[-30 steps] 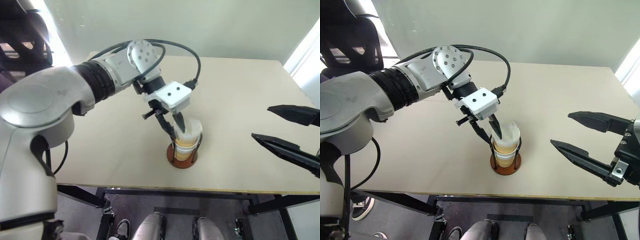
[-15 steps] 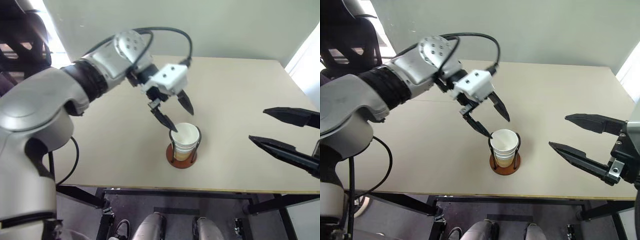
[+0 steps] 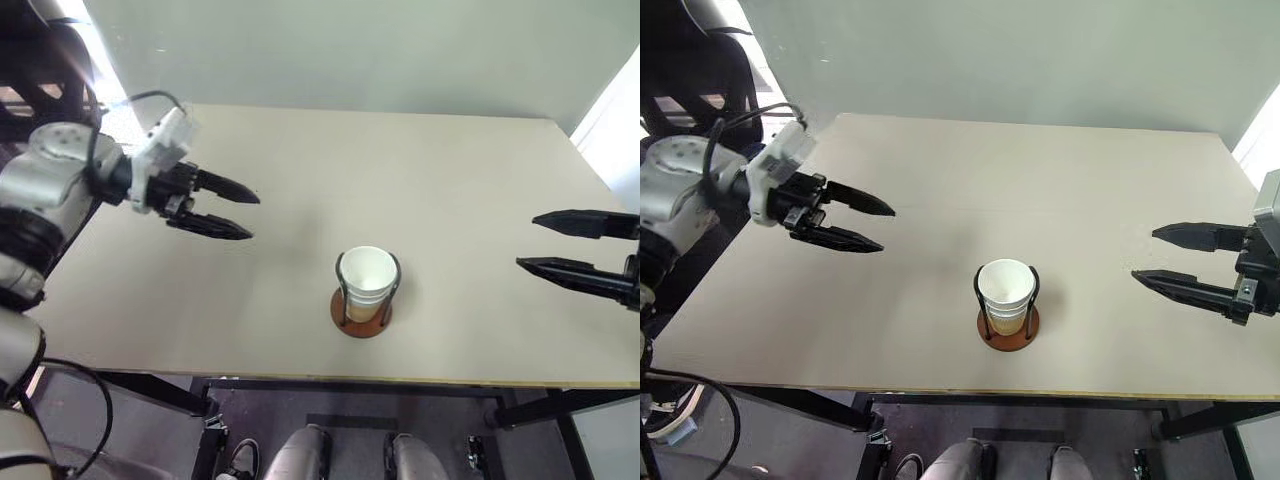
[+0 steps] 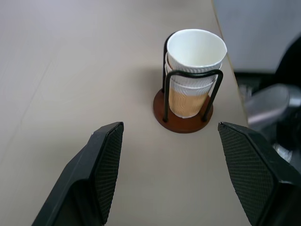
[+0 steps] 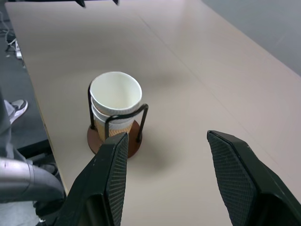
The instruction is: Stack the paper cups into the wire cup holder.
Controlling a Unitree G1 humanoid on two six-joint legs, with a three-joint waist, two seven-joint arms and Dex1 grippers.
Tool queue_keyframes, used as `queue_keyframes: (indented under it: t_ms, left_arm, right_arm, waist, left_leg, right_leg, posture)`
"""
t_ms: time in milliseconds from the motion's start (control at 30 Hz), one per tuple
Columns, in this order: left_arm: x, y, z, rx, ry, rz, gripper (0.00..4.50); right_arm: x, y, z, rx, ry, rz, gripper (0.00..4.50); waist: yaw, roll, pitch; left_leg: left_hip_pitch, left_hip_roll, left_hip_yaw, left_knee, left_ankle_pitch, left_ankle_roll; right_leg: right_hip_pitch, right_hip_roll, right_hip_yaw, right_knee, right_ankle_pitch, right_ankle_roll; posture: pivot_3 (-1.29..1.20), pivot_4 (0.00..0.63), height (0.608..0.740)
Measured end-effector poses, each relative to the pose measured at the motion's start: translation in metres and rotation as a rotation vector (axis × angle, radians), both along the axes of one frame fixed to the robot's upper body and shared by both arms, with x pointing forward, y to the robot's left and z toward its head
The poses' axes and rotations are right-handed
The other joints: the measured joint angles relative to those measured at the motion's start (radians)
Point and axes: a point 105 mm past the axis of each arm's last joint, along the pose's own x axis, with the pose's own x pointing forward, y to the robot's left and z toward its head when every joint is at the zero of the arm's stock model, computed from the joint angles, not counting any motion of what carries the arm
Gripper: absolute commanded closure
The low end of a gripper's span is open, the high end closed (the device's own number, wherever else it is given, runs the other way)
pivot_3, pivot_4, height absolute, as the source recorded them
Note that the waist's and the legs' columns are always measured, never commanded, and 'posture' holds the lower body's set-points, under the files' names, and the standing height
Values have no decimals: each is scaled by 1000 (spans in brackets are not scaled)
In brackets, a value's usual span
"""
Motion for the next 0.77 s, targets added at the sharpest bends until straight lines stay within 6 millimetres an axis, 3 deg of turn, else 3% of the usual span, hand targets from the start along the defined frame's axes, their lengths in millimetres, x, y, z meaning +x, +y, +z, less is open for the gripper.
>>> queue_keyframes:
  t_ms: [100,233,400,767]
  left_arm:
    - [-7,20,-9,-56,55,90,1074]
    - [-15,29,-28,-76,112,173,1074]
    - [-11,37,-28,-61,99,268,1074]
    - [-3,20,-38,-72,134,209,1074]
  right_arm:
    - [9,-12,-6,17,33,-12,1796]
    - [16,-21,-12,35,62,-12,1796]
    - [20,-22,-16,29,83,7,1796]
    - [19,-21,-23,16,74,7,1796]
  waist:
    - [-4,0,0]
    - [-6,0,0]
    - [-5,0,0]
    - [-11,0,0]
  left_leg:
    - [2,0,0,0,0,-2]
    - [2,1,0,-2,4,-6]
    - [3,2,-3,-3,2,-21]
    - [3,5,-4,-5,6,-15]
  right_leg:
    - [0,0,1,0,-1,-1]
    - [-1,1,1,2,1,-4]
    - [-1,4,1,2,7,-12]
    - [-4,6,1,3,14,-21]
  posture:
    - [0,150,740]
    - [0,150,740]
    - [0,150,740]
    - [0,150,740]
